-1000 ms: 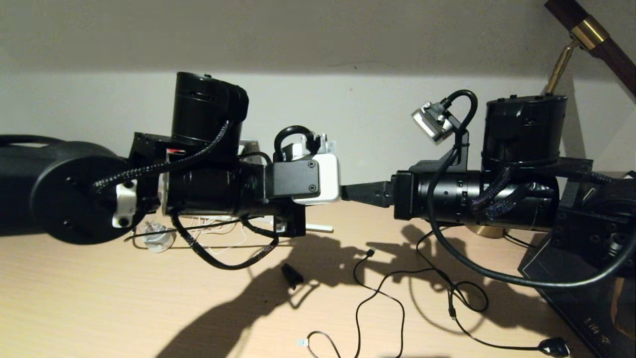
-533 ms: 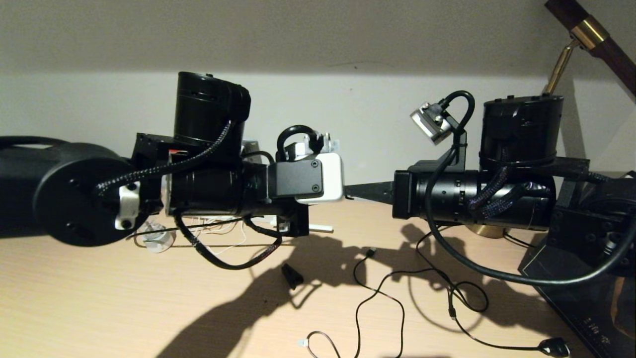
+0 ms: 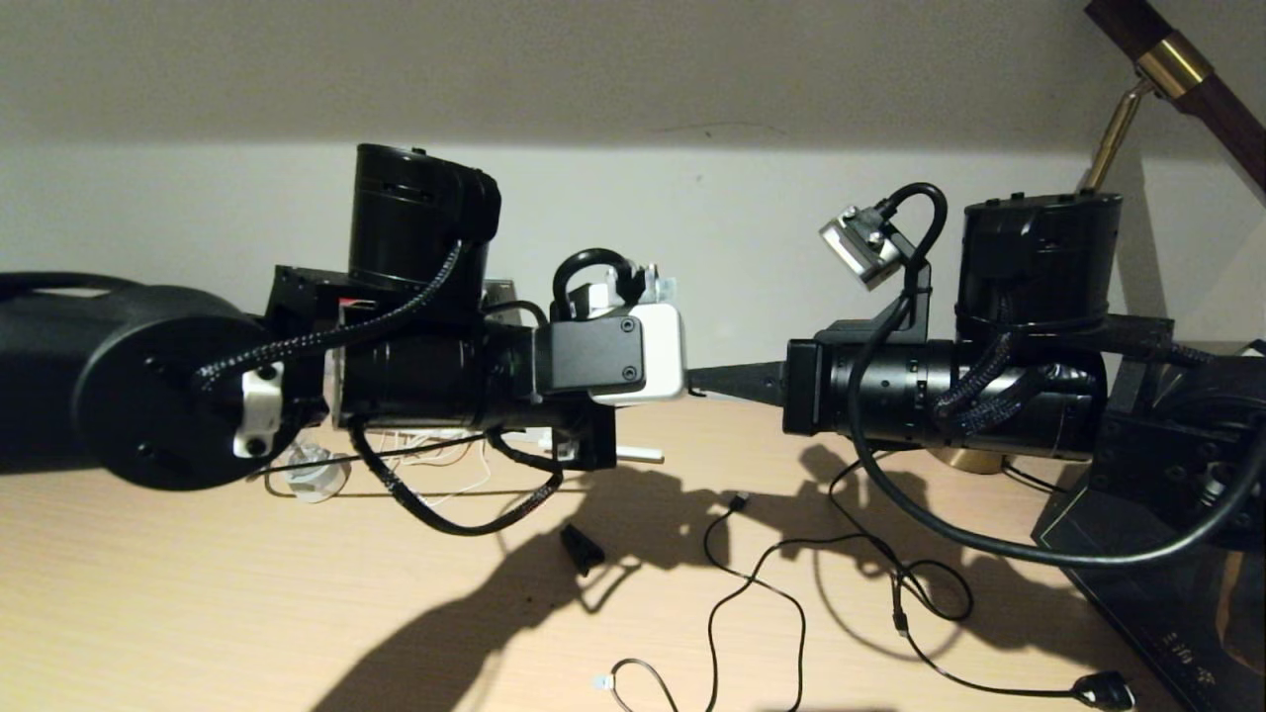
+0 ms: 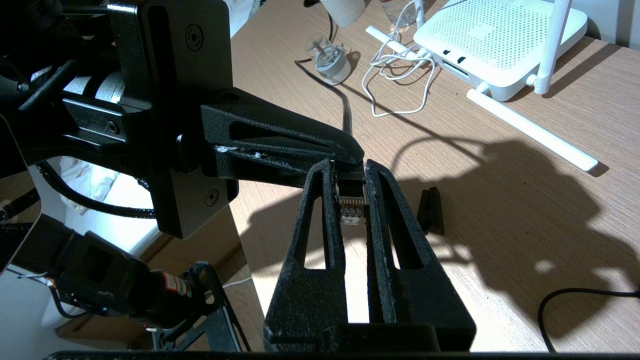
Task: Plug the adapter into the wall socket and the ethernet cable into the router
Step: Hand it to the other hand
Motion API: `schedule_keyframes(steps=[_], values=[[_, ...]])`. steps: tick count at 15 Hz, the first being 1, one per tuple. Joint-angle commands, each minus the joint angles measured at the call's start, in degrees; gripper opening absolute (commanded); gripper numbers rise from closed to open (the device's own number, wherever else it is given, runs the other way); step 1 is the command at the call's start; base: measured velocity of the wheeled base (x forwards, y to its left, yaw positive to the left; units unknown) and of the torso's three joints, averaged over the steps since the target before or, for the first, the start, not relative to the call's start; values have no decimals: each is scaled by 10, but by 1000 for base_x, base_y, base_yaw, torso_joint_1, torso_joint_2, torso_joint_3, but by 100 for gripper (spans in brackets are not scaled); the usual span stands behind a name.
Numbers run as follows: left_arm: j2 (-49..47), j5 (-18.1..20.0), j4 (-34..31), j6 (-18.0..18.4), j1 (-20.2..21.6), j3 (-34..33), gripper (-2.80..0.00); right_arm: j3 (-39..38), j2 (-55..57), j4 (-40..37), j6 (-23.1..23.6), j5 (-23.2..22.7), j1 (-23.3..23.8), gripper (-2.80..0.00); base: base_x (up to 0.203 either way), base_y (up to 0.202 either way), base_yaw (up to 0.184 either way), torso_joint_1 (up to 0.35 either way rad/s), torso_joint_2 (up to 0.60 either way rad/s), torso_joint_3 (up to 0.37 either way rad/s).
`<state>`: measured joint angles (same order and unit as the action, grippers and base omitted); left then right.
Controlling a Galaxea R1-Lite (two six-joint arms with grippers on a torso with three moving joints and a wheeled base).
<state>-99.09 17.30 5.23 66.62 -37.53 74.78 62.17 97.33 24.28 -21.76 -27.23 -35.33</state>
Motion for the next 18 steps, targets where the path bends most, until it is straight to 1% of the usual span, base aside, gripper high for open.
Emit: schedule_keyframes(steps=[1, 7, 8, 11, 13, 15, 16, 17, 18], values=[[-2, 1, 1, 4, 0, 0, -280, 0, 0, 1, -1, -3, -1, -280, 0, 0, 0, 0, 0, 0], [1, 0, 0, -5, -1, -1, -280, -1, 0, 1, -1, -3, 0, -280, 0, 0, 0, 0, 0, 0], [1, -2, 0, -6, -2, -1, 0, -2, 0, 1, -1, -3, 0, -280, 0, 0, 0, 0, 0, 0], [1, -1, 1, -11, -2, -2, 0, -2, -1, 1, -7, -2, 0, -280, 0, 0, 0, 0, 0, 0], [10, -1, 1, -10, -1, -4, 0, -2, -7, 1, -29, -2, 1, -280, 0, 0, 0, 0, 0, 0], [35, -3, 1, -9, 4, -20, 0, -1, -7, 1, -58, -2, 3, -280, 0, 0, 0, 0, 0, 0], [49, -1, 2, -10, 17, -32, 0, 3, -8, 1, -86, -1, 5, -280, 0, 0, 0, 0, 0, 0], [58, 3, 9, -10, 29, -42, 0, 10, -9, 1, -125, 1, 7, -280, 0, 0, 0, 0, 0, 0], [65, 9, 28, -10, 40, -54, 0, 22, -11, -1, -175, 1, 11, -280, 0, 0, 0, 0, 0, 0]])
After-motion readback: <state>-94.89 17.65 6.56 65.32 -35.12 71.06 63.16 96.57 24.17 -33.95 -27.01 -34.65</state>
